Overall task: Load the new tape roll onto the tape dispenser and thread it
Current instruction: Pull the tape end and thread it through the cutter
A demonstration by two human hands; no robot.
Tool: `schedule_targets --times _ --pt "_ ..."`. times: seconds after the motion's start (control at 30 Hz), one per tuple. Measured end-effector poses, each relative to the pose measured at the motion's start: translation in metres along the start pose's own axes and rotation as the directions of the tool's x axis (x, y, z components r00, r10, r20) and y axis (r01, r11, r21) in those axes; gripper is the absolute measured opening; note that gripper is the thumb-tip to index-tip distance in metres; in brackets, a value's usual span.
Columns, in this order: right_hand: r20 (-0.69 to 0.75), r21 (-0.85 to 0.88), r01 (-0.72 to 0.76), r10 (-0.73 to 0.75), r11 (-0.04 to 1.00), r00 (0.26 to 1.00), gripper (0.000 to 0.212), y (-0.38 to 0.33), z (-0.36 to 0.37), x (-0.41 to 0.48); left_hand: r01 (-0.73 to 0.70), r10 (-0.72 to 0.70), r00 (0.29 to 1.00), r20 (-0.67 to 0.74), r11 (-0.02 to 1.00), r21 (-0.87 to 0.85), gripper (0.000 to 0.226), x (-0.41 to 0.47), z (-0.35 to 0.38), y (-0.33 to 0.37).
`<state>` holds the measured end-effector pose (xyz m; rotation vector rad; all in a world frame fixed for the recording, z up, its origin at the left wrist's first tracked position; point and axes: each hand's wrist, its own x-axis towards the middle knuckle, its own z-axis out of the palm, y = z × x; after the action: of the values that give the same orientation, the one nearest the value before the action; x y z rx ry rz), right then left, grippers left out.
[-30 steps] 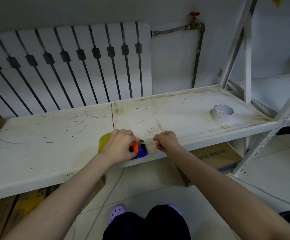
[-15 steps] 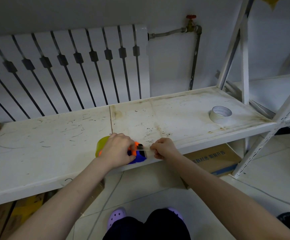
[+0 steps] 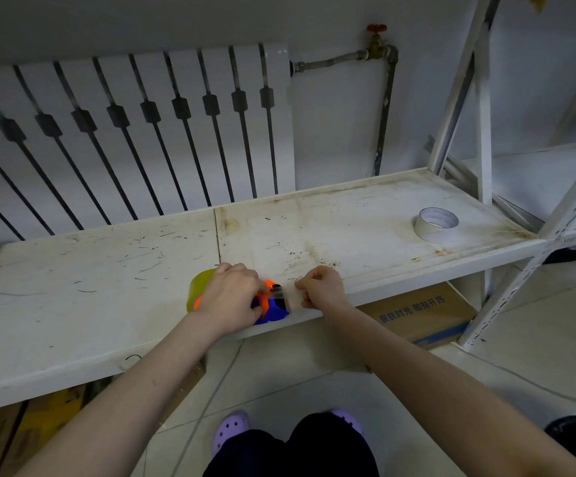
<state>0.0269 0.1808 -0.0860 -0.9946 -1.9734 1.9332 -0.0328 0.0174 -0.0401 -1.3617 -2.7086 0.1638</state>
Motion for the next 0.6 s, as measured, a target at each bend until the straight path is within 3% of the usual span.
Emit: schedule_targets --times 0.3,0.5,0.6 --pt "-0.068 -0.145 0.103 -0.114 0.984 0.991 0.021 0.005 0.010 0.008 -0.049 0.042 0.997 0.065 0.992 0.113 0.029 -0.001 -0.003 -0.001" --pt "-0.035 -0.118 0.107 -0.112 0.987 0.993 0.021 -0.001 0.020 0.008 -0.149 0.096 0.983 0.159 0.919 0.366 0.021 -0.004 -0.002 0.010" --pt "-0.051 -0.142 0.126 -0.135 0.982 0.990 0.026 0.000 0.020 0.008 -0.164 0.099 0.979 0.178 0.900 0.405 0.026 -0.006 0.002 0.012"
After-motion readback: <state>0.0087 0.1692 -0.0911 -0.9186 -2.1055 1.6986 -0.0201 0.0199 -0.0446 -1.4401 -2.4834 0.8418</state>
